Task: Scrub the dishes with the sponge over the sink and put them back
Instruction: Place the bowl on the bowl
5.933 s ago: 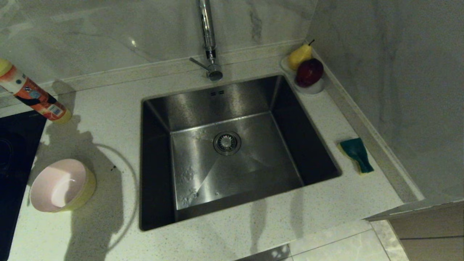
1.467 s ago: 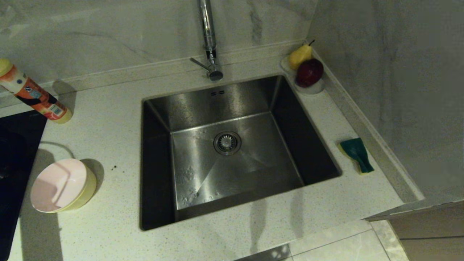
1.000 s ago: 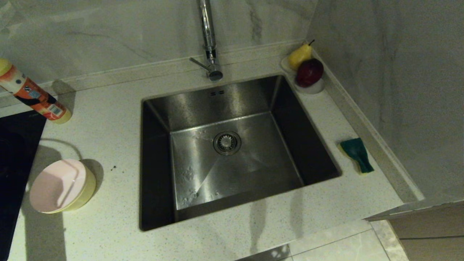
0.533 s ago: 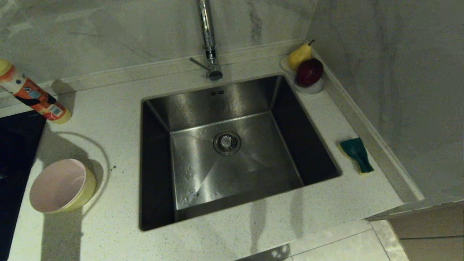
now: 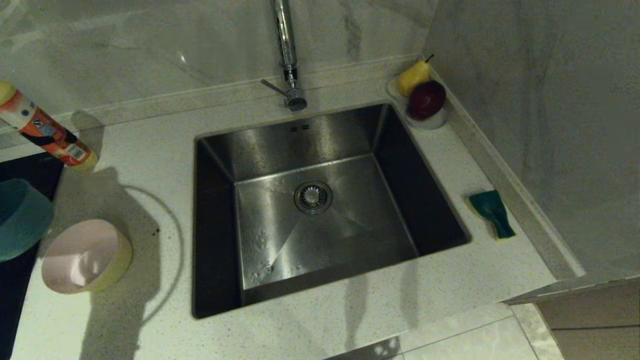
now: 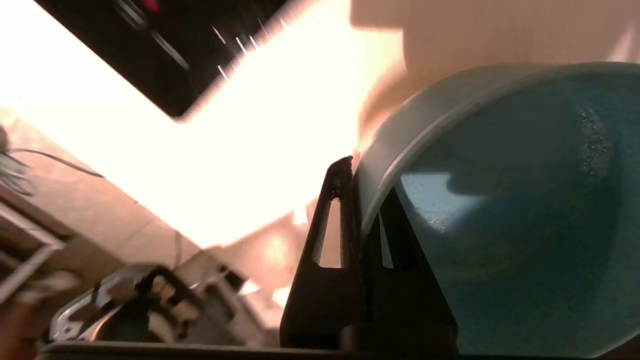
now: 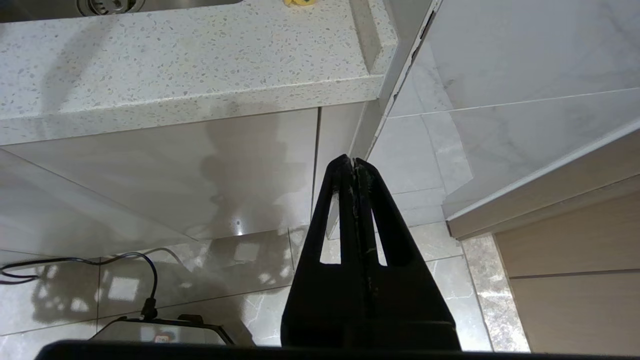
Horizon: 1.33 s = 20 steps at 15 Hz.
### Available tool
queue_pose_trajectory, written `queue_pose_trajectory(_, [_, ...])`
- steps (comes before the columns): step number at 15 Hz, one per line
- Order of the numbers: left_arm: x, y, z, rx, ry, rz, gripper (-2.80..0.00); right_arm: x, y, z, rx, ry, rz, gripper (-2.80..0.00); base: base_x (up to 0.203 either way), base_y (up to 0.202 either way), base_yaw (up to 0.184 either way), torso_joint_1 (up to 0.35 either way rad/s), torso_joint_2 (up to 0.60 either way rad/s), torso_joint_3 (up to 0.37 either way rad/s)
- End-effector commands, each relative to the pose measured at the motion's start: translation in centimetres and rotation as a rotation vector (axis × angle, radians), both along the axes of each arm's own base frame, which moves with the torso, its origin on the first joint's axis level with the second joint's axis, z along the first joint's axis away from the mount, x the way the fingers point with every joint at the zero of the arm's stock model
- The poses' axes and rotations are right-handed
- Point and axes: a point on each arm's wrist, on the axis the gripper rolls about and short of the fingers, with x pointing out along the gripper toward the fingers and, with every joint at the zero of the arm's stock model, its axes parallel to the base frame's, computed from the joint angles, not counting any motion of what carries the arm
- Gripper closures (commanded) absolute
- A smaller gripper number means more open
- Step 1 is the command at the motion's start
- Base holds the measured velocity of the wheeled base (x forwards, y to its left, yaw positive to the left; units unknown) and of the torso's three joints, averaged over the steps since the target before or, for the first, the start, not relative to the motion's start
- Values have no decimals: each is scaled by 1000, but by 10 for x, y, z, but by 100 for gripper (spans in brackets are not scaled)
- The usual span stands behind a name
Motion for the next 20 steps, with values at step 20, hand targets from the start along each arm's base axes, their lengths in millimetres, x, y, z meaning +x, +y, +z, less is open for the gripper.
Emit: queue_pose_trajectory(20, [16, -48, -70, 249, 25, -95, 0, 0, 0, 0, 0, 1, 1, 0, 0, 0, 0, 0, 0, 0])
